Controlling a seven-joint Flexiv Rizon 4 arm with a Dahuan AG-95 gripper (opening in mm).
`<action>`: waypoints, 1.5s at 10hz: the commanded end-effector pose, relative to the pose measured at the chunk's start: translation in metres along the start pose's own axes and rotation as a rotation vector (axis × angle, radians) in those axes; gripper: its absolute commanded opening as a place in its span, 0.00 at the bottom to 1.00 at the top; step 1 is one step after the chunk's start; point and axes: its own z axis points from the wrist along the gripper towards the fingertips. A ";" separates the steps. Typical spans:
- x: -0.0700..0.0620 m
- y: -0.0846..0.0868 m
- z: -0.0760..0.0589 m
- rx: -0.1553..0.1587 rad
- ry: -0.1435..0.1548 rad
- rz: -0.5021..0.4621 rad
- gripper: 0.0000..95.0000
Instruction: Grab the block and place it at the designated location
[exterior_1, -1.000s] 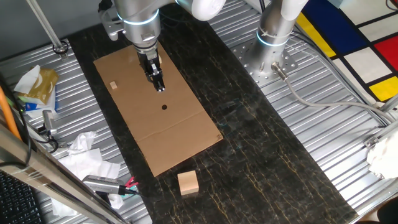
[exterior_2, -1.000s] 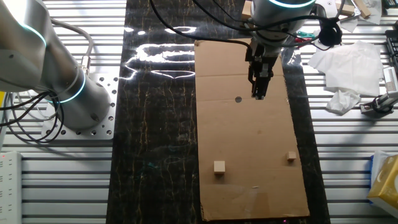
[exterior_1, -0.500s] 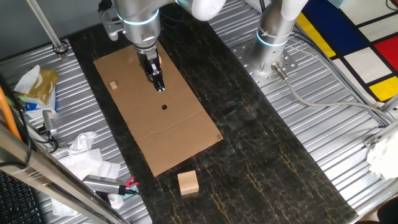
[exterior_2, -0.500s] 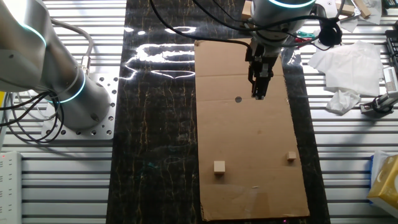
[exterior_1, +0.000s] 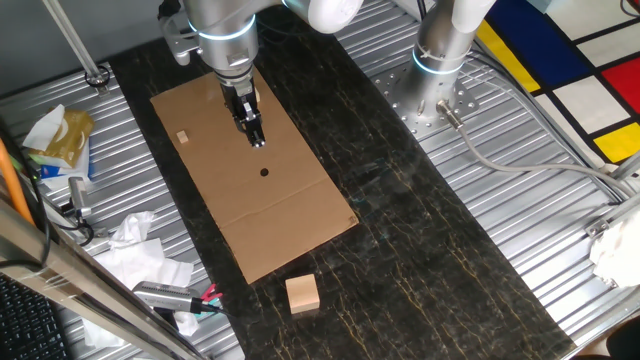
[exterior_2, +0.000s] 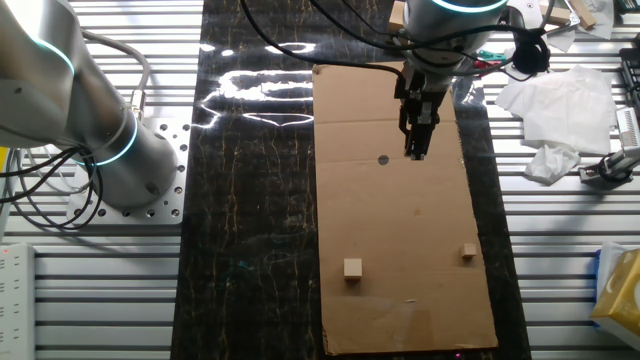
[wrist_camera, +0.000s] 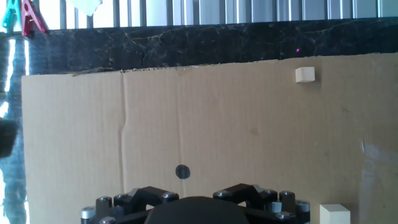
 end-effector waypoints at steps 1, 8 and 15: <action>0.000 0.000 0.000 0.000 0.000 0.000 1.00; -0.004 0.002 -0.003 -0.032 -0.162 -0.049 0.00; -0.005 0.003 -0.003 -0.031 -0.161 -0.045 0.00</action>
